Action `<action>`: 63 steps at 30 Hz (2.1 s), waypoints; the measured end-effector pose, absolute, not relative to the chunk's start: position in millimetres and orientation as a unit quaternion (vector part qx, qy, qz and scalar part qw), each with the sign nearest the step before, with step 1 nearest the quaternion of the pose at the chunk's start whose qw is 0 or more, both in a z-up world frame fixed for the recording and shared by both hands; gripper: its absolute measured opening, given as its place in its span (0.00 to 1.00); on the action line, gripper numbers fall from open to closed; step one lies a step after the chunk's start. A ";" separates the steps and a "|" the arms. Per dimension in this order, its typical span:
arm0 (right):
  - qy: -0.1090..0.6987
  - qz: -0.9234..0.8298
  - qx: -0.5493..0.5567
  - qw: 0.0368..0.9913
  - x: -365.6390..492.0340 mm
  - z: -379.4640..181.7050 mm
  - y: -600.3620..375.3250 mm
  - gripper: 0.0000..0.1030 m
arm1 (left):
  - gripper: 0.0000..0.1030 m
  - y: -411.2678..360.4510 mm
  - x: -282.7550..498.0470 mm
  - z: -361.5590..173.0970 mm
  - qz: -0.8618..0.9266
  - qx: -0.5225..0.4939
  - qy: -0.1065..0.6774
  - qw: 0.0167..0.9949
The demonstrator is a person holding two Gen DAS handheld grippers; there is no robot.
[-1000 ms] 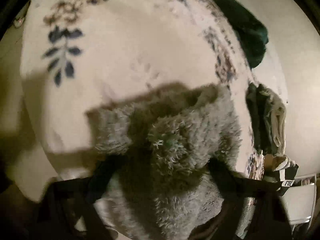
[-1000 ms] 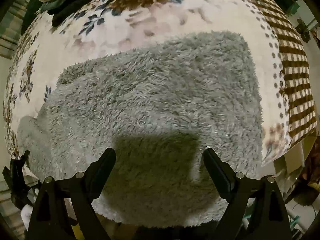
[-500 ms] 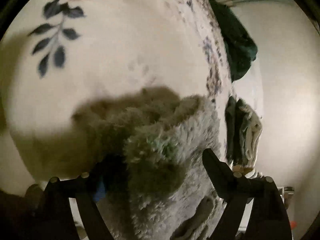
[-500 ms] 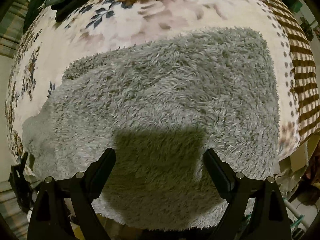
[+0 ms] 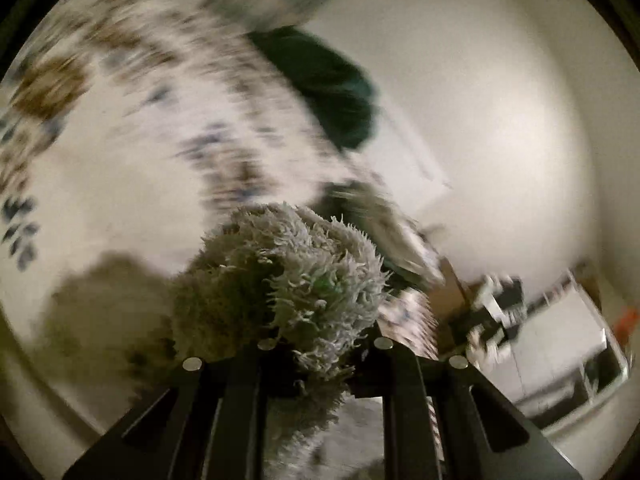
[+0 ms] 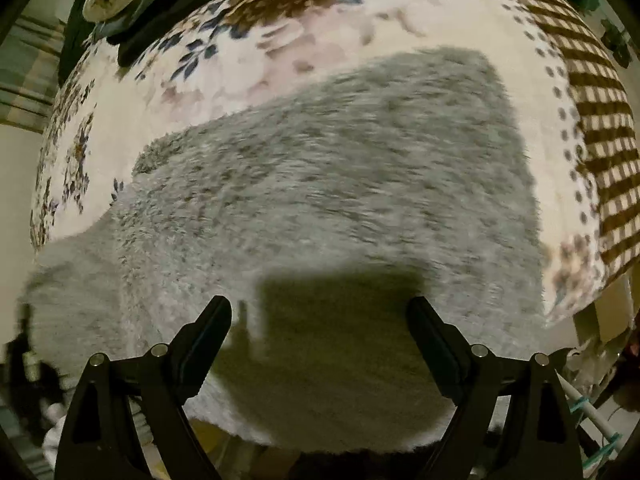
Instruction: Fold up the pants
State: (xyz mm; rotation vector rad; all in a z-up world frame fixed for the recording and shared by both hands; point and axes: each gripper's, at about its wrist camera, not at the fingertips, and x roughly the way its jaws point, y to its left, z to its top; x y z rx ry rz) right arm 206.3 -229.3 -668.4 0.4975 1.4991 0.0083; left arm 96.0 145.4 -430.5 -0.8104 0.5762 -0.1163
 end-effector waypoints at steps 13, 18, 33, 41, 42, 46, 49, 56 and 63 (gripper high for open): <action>0.633 -0.094 0.270 0.719 130.8 -635.3 -425.3 0.89 | 0.12 -160.1 114.7 -451.0 -0.257 -0.295 0.401 0.828; 0.623 -0.133 0.284 0.717 107.8 -630.9 -485.9 0.89 | 0.15 -220.4 122.5 -481.2 -0.274 -0.251 0.488 0.790; 0.591 0.025 0.344 0.729 156.3 -618.7 -444.7 1.00 | 0.92 -120.7 120.2 -416.0 -0.150 -0.205 0.506 0.824; 0.629 0.121 0.283 0.714 207.7 -624.8 -341.7 0.99 | 0.92 -60.5 160.5 -493.2 -0.051 -0.163 0.570 0.804; 0.651 0.094 0.243 0.713 206.4 -632.7 -337.0 0.95 | 0.92 -58.9 162.4 -505.8 -0.054 -0.166 0.582 0.794; 0.674 -0.024 0.238 0.699 184.5 -659.2 -391.1 0.75 | 0.92 -59.9 165.3 -523.5 -0.057 -0.180 0.601 0.777; 0.673 -0.053 0.286 0.680 167.0 -669.3 -436.7 0.75 | 0.92 -65.7 163.0 -519.7 -0.066 -0.184 0.595 0.779; 0.609 0.040 0.458 0.646 137.5 -659.0 -442.8 0.84 | 0.92 -75.2 160.2 -524.5 -0.068 -0.188 0.603 0.772; 0.726 -0.026 0.292 0.622 131.2 -713.5 -416.2 0.83 | 0.92 -75.2 167.6 -530.9 -0.075 -0.190 0.614 0.762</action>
